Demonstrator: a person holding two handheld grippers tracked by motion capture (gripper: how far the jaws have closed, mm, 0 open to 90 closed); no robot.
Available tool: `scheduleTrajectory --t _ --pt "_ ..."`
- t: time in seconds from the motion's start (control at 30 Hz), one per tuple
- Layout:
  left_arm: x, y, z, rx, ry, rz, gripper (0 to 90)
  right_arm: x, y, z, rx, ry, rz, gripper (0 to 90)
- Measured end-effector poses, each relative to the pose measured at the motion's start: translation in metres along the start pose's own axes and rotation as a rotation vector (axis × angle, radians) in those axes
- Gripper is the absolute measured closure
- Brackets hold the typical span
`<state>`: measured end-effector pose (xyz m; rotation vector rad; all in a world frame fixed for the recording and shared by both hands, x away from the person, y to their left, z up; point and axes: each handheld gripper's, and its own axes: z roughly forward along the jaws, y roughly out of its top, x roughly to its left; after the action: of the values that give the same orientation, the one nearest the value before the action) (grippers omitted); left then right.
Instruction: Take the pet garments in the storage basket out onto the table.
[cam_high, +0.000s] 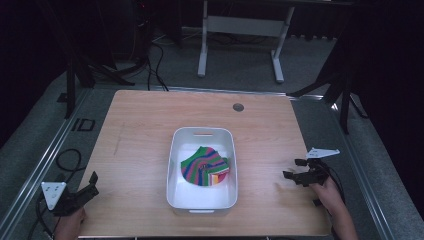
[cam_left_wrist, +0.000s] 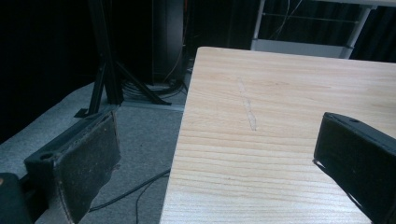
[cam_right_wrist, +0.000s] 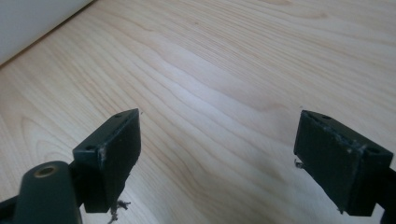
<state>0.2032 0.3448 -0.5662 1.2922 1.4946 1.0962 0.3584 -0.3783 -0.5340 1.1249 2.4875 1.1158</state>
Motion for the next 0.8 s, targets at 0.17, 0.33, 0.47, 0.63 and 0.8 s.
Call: scheduleTrajectory --t 0.17,0.33,0.47,0.63,0.8 --pt "0.000 0.000 0.000 -0.001 0.000 0.000 0.9 0.008 0.019 0.001 -0.007 0.072 -0.058 14.7" --pt "0.000 0.000 0.000 -0.003 -0.003 -0.003 0.9 0.021 0.034 -0.001 -0.006 0.115 -0.107 14.7" --pt "0.000 0.000 0.000 -0.003 -0.003 -0.005 0.9 0.038 0.050 -0.003 -0.004 0.152 -0.169 15.0" --pt "0.000 0.000 0.000 -0.002 -0.003 0.001 0.9 0.053 0.068 -0.005 0.012 0.186 -0.202 14.4" --pt "0.000 0.000 0.000 -0.002 -0.004 0.001 0.9 0.065 0.090 -0.007 0.020 0.183 -0.236 13.1"
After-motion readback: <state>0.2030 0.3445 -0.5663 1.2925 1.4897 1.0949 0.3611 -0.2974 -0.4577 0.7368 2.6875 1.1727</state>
